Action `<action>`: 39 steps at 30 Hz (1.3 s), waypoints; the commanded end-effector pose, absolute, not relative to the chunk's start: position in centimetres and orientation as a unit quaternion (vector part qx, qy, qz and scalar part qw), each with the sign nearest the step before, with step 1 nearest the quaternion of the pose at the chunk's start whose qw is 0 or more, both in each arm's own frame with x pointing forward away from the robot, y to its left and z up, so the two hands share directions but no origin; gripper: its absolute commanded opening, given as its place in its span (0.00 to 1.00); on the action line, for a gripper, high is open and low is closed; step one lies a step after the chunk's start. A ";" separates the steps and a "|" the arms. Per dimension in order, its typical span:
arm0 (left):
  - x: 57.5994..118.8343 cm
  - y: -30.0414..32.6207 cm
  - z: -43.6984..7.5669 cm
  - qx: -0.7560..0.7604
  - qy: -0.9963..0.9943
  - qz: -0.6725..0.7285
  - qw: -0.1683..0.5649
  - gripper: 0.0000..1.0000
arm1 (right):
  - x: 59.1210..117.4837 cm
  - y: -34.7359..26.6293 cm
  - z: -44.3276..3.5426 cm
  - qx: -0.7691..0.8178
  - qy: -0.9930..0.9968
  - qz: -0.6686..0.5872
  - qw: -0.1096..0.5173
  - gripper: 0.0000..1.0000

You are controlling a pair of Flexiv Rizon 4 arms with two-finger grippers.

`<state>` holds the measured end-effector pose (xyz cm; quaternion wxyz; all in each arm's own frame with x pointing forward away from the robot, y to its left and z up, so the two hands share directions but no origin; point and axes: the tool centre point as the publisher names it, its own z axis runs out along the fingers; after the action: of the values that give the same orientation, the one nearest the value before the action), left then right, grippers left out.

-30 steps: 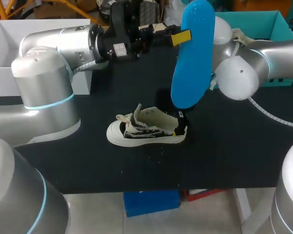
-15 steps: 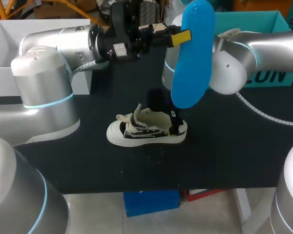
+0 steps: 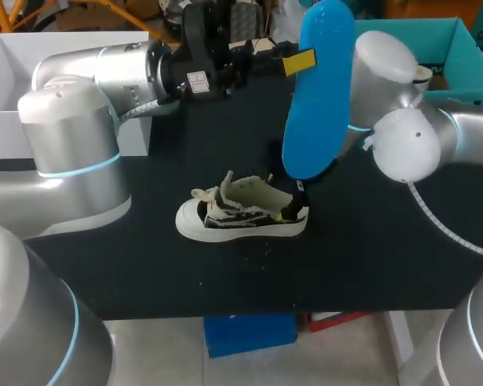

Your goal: Take the shoe out of the shoebox, open the shoe tongue, remove and reinsert the insole, then place the shoe into the shoebox

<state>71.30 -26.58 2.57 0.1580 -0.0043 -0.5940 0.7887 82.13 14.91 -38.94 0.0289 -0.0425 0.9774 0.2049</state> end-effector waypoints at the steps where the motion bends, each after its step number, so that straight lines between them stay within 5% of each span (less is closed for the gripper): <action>1: 71.3 -26.7 2.5 -0.005 -0.594 0.789 0.157 0.00 | 81.6 14.1 -39.1 -0.035 0.945 0.324 0.037 1.00; 39: 71.3 -26.7 2.5 -0.005 -0.594 0.789 0.157 0.00 | 81.4 13.4 -43.4 0.011 0.889 0.459 0.008 1.00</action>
<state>71.30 -26.59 2.60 0.1577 -0.0042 -0.5945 0.7885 81.38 13.36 -43.07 0.0071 0.0100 0.8889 0.4580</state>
